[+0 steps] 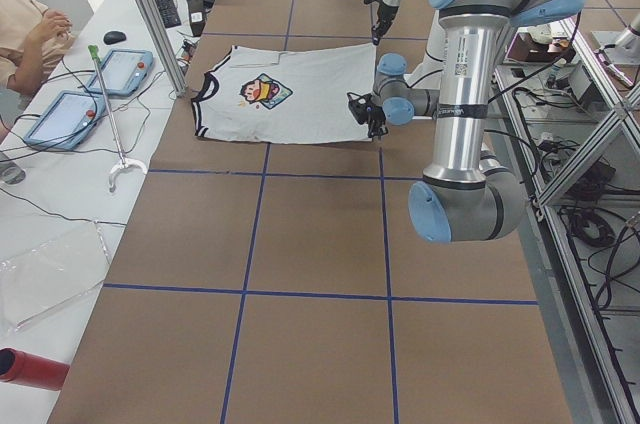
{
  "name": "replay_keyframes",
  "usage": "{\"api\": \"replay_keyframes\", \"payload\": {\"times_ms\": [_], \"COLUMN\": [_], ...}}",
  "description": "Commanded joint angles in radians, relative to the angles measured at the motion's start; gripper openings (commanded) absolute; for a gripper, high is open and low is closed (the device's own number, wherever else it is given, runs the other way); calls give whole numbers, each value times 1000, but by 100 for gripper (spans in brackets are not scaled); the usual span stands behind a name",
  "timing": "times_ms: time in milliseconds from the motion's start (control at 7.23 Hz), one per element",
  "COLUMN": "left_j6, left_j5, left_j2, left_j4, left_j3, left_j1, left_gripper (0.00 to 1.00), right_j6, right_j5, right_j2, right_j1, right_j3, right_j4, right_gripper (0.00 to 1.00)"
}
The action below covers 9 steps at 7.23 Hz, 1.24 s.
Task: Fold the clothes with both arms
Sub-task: 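Close both grippers on the hem corners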
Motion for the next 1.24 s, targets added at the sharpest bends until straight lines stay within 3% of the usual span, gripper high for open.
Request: {"api": "replay_keyframes", "payload": {"times_ms": [0,277,553,692,968,1107], "left_j6": [-15,-127,-141,-138,-105,81], "left_j5": [-31,-53,-53,-59,-88,-98], "left_j2": [39,33,30,26,9,-17], "left_j4": [41,82,86,89,98,115], "left_j3": [-148,-217,-233,-255,-253,-251], "left_j1": [21,121,141,138,85,-13], "left_gripper": [0,0,0,0,0,0], "right_j6": [1,1,0,-2,-46,-125], "right_j5": [44,72,86,110,193,246], "right_j2": [-25,-107,-108,-102,-82,-18], "right_j1": [1,-55,-104,-88,10,105], "right_j3": [29,101,204,239,217,197], "right_j4": [-3,-12,-156,-170,-177,-177], "right_gripper": [0,0,0,0,0,0]}}
